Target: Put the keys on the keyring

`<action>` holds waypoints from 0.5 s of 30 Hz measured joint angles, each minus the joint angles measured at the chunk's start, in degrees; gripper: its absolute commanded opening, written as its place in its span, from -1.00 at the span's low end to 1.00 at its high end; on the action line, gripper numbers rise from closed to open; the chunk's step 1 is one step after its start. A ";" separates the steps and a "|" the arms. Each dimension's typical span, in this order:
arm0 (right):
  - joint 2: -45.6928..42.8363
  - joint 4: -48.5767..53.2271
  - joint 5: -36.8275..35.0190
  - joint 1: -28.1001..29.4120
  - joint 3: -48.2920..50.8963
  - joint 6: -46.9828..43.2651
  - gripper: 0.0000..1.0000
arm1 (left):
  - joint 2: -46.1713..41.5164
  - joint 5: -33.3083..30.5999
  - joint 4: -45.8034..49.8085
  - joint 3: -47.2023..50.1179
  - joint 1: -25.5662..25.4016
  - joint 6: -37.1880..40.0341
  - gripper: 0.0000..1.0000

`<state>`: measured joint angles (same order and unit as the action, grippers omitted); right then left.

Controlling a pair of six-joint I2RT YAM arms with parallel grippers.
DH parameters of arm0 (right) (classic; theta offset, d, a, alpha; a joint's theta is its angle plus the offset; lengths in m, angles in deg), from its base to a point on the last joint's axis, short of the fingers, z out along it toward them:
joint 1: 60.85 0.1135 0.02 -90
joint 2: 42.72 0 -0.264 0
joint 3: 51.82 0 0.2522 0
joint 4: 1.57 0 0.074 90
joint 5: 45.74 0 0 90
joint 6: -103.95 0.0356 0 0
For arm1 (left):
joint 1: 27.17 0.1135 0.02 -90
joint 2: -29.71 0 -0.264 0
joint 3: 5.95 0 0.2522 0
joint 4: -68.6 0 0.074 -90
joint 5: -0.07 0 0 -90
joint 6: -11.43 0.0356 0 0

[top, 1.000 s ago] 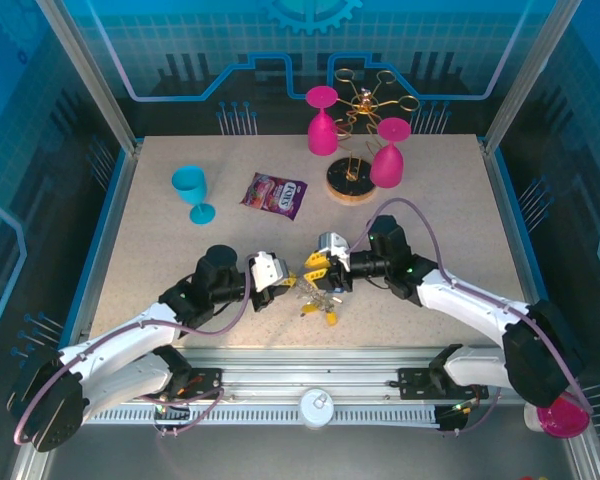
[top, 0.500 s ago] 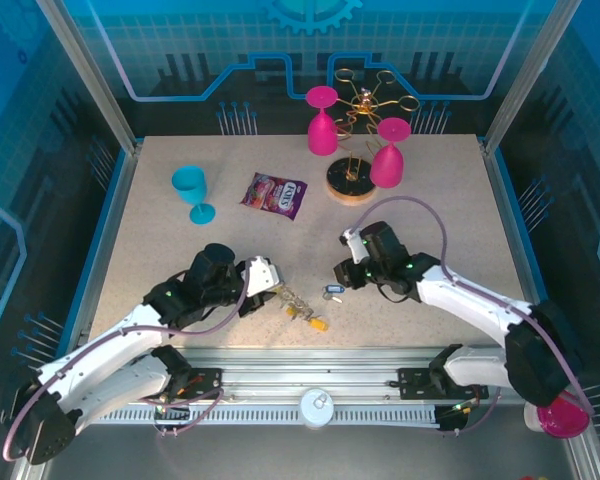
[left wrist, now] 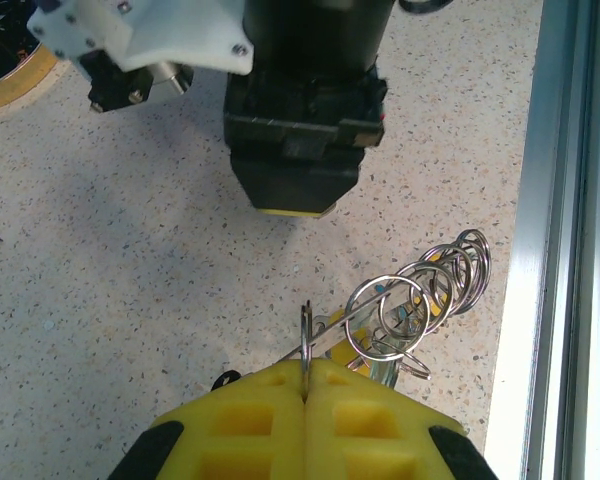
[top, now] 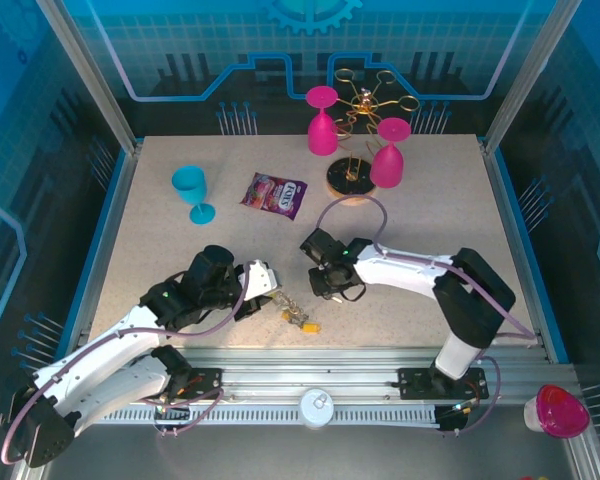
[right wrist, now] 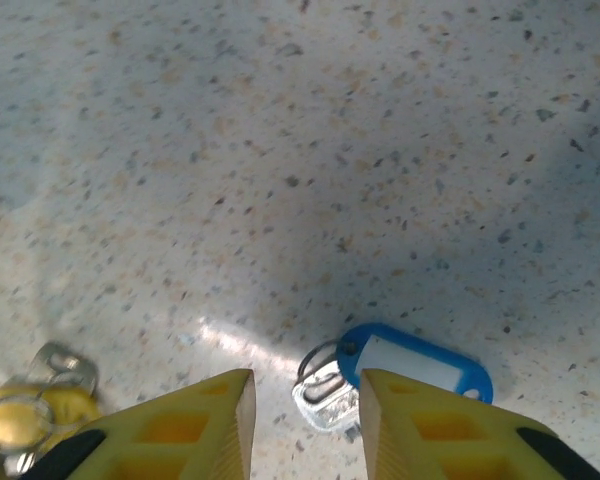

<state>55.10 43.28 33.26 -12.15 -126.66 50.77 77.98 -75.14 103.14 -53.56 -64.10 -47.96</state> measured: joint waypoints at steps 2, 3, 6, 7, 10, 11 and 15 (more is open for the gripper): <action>2.25 2.16 -2.16 0.33 -2.16 1.86 -0.34 | 0.00 0.00 0.00 0.00 0.02 0.00 -1.00; 3.26 3.23 -3.15 0.48 -3.13 2.62 -0.34 | 0.00 0.00 0.00 0.00 0.00 0.00 -1.00; 5.68 6.03 -5.05 1.05 -5.38 4.35 -0.35 | 0.00 0.00 -0.02 0.00 0.00 0.00 -1.00; 6.25 6.47 -5.27 1.18 -5.84 4.68 -0.35 | 0.00 0.00 -0.02 0.00 0.02 0.00 -1.00; 7.56 7.39 -5.29 1.90 -6.69 5.35 -0.33 | 0.11 0.02 -0.02 0.00 0.02 0.00 -1.00; 7.78 7.63 -5.27 2.12 -6.84 5.46 -0.32 | 0.11 0.02 -0.02 0.00 0.02 0.00 -1.00; 8.24 8.61 -5.31 3.04 -7.48 5.84 -0.34 | 0.11 0.02 -0.04 0.00 0.00 0.00 -1.00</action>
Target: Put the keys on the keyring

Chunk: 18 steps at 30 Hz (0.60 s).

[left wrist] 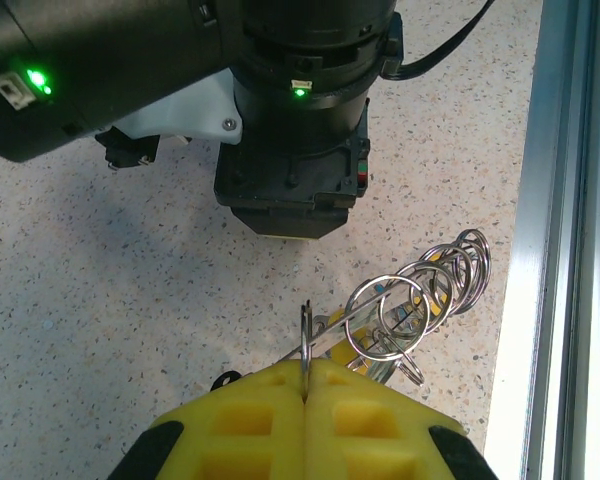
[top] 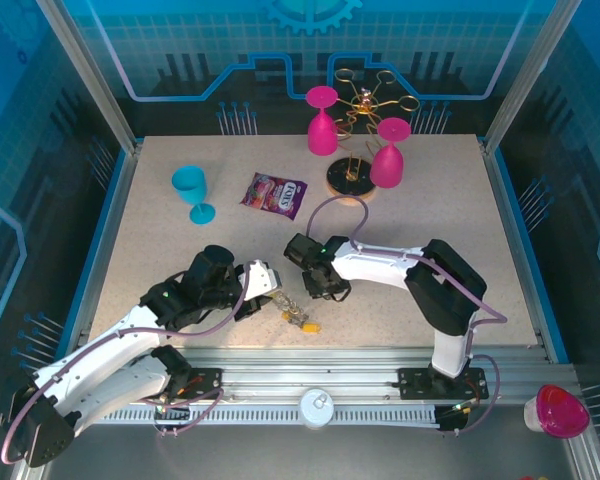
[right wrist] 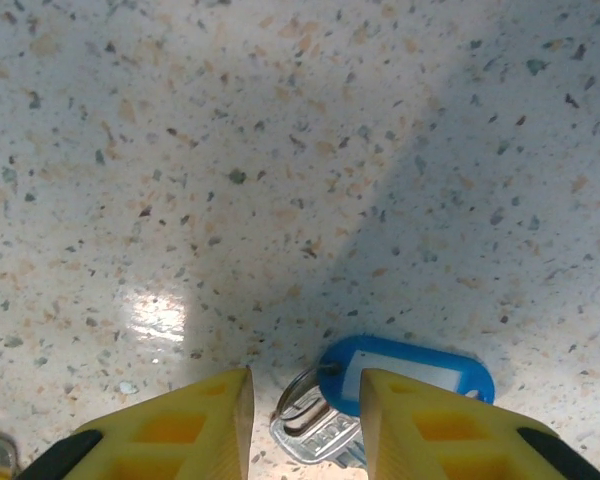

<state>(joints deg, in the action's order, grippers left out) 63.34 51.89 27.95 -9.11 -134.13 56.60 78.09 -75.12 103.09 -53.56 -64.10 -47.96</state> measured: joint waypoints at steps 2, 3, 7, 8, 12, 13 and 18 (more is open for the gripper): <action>0.39 0.48 0.02 0.15 -0.37 0.22 -0.36 | 0.00 0.00 0.00 0.00 0.00 0.00 -1.00; 0.57 0.70 -0.04 0.17 -0.48 0.33 -0.37 | 0.00 0.00 0.00 0.00 0.00 0.00 -1.00; 1.70 1.73 -0.26 0.22 -0.87 0.85 -0.48 | 0.13 0.00 0.00 0.00 0.00 0.00 -1.00; 1.95 2.08 -0.48 0.22 -1.20 0.87 -0.52 | 0.20 0.00 -0.02 0.00 0.00 0.00 -1.00; 2.14 2.49 -1.07 0.22 -1.86 0.92 -0.67 | 0.35 0.00 0.00 0.00 0.00 0.00 -1.00; 2.19 2.64 -1.22 0.22 -1.95 0.90 -0.69 | 0.35 0.00 -0.02 0.00 0.02 0.00 -1.00; 2.19 3.26 -1.79 0.26 -1.97 0.87 -0.76 | 0.37 0.00 -0.02 0.00 0.00 0.00 -1.00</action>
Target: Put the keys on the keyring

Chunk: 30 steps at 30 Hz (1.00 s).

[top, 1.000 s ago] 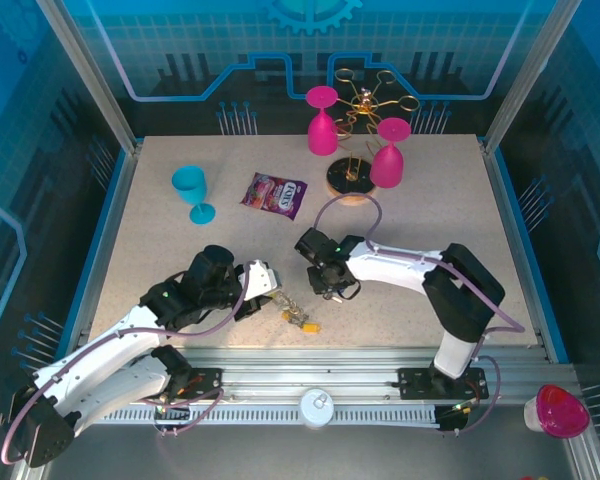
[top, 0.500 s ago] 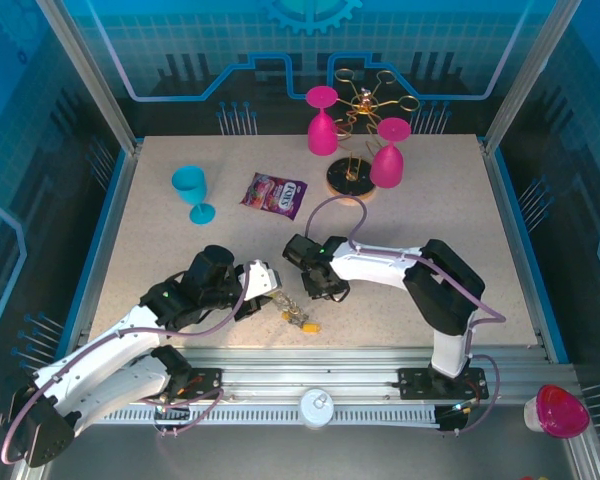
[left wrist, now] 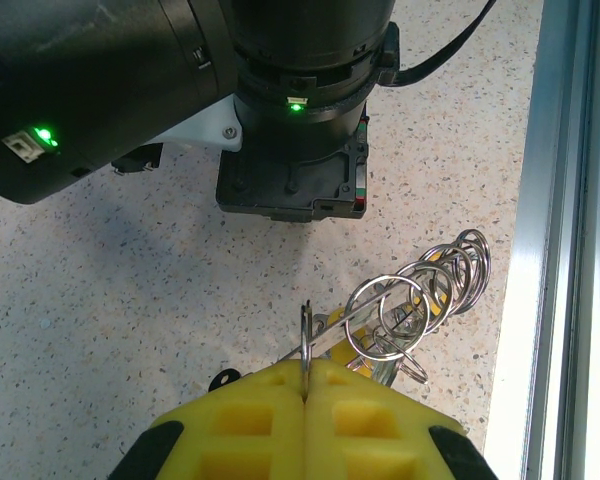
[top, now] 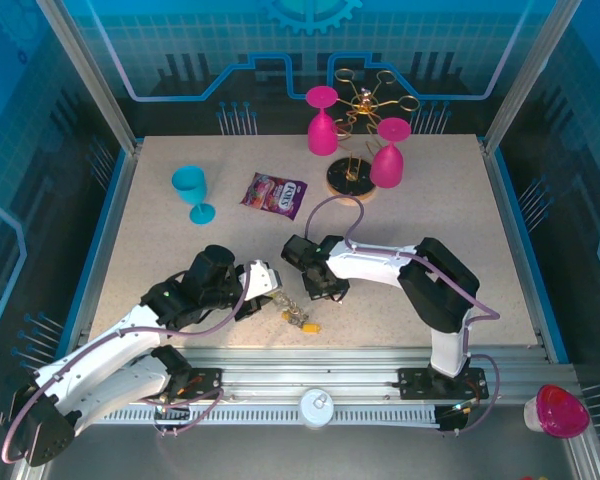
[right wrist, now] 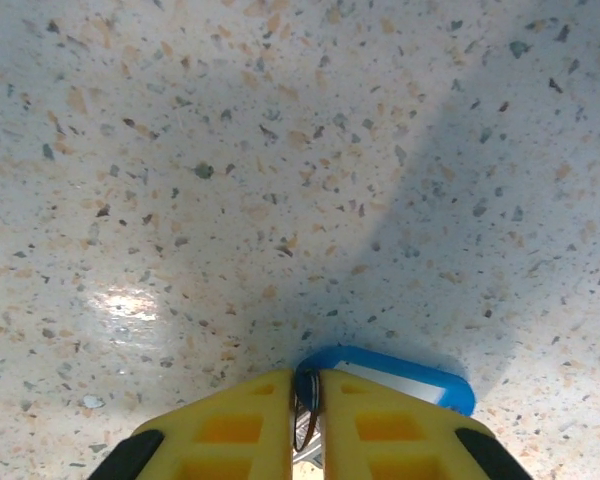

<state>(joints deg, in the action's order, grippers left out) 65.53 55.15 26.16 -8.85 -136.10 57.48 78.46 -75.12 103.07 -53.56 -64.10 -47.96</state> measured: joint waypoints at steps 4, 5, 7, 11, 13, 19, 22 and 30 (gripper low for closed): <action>0.00 0.15 -0.81 0.09 -0.11 -0.02 -0.92 | 0.00 0.00 0.00 0.00 0.00 0.00 -1.00; 0.00 0.13 -1.01 0.09 -0.11 -0.02 -0.99 | 0.00 0.00 0.00 0.00 0.00 0.00 -1.00; 0.00 0.11 -1.09 0.09 -0.11 -0.24 -1.00 | 0.00 0.00 0.00 0.00 0.00 0.00 -1.00; -0.07 -0.09 -1.18 0.11 -0.09 -0.98 -1.00 | 0.00 0.00 0.00 0.00 0.02 0.00 -1.00; -0.63 -0.63 -1.11 0.11 0.24 -1.75 -1.00 | 0.07 0.00 0.00 0.00 0.00 0.00 -1.00; -6.01 -3.15 1.01 -0.07 3.54 -4.61 -1.00 | 0.70 0.00 -0.07 0.00 0.00 0.00 -1.00; -6.36 -3.96 2.60 -0.59 4.72 -5.62 -0.82 | 0.87 0.00 -0.22 0.00 0.00 0.00 -1.00; -6.03 -4.09 4.96 -1.44 5.27 -6.67 -0.67 | 1.09 0.00 -0.46 0.00 0.02 0.02 -1.00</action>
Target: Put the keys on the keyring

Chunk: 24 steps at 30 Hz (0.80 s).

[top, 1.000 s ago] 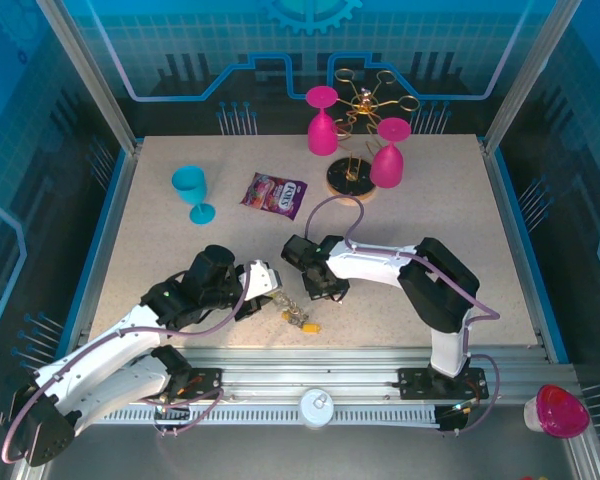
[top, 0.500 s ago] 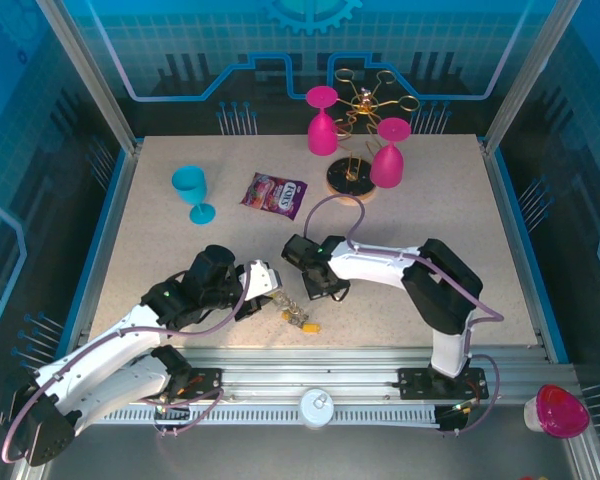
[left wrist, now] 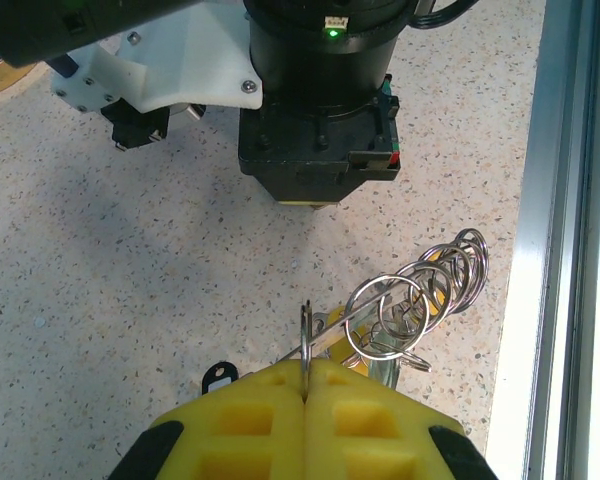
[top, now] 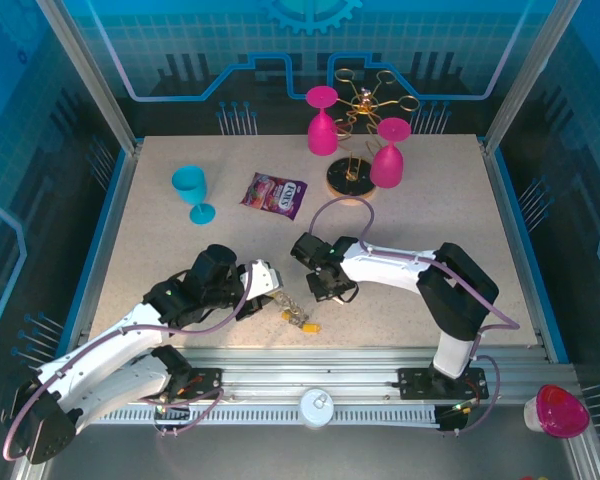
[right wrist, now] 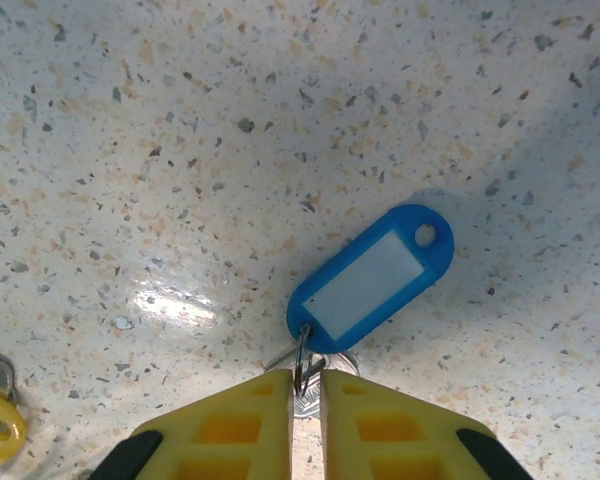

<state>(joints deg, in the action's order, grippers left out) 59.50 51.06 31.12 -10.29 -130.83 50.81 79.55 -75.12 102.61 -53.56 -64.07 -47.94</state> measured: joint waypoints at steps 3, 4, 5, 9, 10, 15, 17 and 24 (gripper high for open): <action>0.66 0.04 0.22 0.00 -0.07 -0.07 -0.63 | 0.00 0.00 0.00 0.00 -0.02 0.00 -1.00; 0.98 0.02 0.24 0.00 -0.13 -0.09 -0.60 | 0.00 0.00 0.00 0.00 -0.02 0.00 -1.00; 1.27 0.11 0.35 0.00 -0.24 -0.11 -0.59 | 0.00 0.00 0.00 0.00 -0.02 0.00 -1.00; 2.08 0.07 0.35 0.00 -1.03 -0.09 -0.60 | 0.00 0.00 0.00 0.00 -0.02 0.00 -1.00; 2.12 0.07 0.35 0.00 -1.18 -0.09 -0.61 | 0.00 0.00 0.00 0.00 0.00 0.00 -1.00; 2.29 0.11 0.28 0.00 -1.88 -0.35 -0.67 | 0.00 0.00 0.00 0.00 0.00 0.00 -1.00; 2.38 0.11 0.15 0.00 -2.05 -0.48 -0.68 | 0.00 0.00 0.00 0.00 -0.02 0.00 -1.00; 3.15 0.87 -0.35 0.00 -2.69 -0.48 -0.68 | 0.00 0.00 0.00 0.00 0.00 0.00 -1.00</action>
<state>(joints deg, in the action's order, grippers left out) 62.64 51.94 30.77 -10.29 -133.52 50.33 79.55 -75.12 102.61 -53.56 -64.07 -47.94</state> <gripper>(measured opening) 0.158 0.051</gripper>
